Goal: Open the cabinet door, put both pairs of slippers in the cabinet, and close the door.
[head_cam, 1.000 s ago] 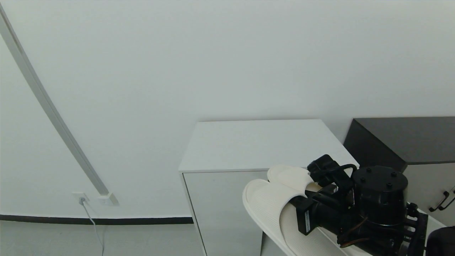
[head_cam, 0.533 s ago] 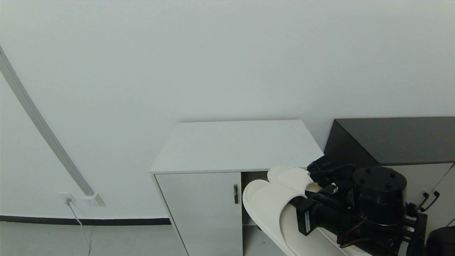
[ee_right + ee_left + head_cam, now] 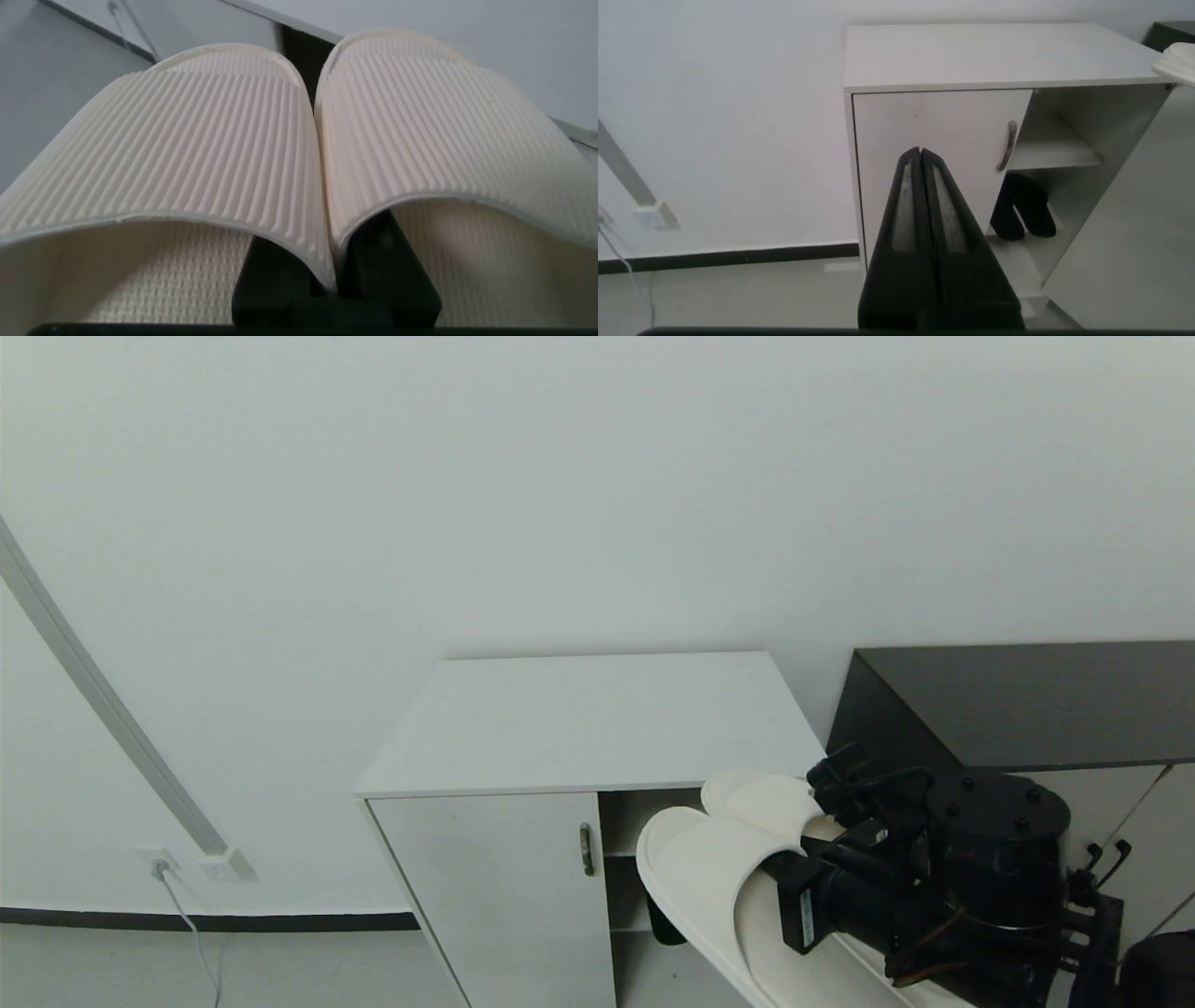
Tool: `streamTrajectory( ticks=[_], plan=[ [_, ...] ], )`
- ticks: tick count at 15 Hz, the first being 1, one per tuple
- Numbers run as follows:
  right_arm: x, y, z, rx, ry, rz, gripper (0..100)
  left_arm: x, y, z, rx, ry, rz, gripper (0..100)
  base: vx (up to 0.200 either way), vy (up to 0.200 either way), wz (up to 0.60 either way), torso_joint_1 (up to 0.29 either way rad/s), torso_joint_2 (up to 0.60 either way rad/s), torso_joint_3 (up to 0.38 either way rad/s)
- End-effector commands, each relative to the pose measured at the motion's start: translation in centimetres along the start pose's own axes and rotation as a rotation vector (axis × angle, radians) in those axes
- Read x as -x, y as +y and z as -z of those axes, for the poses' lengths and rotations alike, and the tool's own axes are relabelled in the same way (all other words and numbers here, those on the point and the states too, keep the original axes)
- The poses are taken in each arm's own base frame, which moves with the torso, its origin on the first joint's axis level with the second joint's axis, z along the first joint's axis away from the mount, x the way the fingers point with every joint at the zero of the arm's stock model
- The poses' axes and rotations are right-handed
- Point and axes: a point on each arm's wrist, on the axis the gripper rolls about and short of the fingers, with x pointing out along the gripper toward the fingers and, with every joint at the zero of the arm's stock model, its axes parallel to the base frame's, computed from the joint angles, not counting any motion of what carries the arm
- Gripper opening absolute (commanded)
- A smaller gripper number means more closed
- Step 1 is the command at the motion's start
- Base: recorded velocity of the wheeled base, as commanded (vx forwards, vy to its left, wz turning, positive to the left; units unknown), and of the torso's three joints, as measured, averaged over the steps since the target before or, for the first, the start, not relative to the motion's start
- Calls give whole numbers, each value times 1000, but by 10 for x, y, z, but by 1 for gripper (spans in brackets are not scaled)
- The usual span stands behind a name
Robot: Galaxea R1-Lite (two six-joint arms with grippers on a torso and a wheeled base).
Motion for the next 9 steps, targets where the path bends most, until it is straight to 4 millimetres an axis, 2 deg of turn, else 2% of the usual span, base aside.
streamTrajectory(
  ticks=[1,9],
  plan=[
    [0,0,1,0,5,-3,0,0,0,0,1,0,1,0,0,0,0,0,0,0],
    [-1,0,4,4,17,-1,0,0,0,0,1,0,0,0,0,0,0,0,0,0]
  ],
)
